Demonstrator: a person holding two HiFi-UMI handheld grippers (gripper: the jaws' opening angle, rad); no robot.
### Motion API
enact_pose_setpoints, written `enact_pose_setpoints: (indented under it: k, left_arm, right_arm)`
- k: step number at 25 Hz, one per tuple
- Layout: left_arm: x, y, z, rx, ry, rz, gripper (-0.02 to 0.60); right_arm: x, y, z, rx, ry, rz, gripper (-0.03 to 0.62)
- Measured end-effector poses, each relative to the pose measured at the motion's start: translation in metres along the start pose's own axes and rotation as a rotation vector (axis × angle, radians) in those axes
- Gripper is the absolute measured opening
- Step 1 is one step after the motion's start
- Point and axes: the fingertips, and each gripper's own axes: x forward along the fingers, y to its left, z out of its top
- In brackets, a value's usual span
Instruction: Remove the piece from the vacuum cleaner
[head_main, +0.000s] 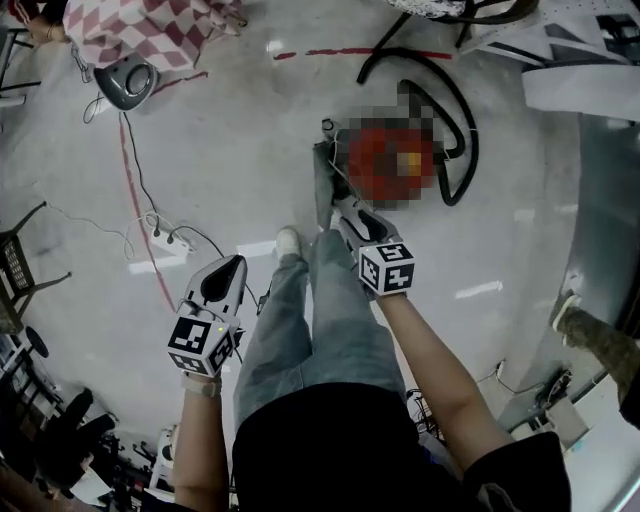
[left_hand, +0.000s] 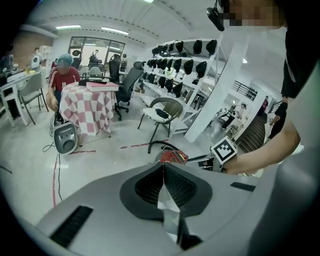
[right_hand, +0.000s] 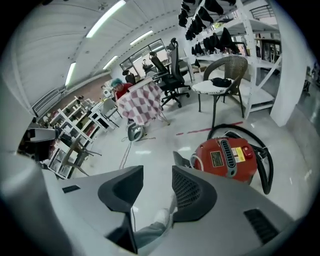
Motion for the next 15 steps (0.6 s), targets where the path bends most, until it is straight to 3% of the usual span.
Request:
enact_pose_setpoints:
  k: [15]
  left_arm:
    - [0.048, 0.039, -0.101, -0.168, 0.064, 0.064, 0.02]
  right_arm:
    - [0.135, -0.059, -0.088, 0.066, 0.126, -0.026, 0.224]
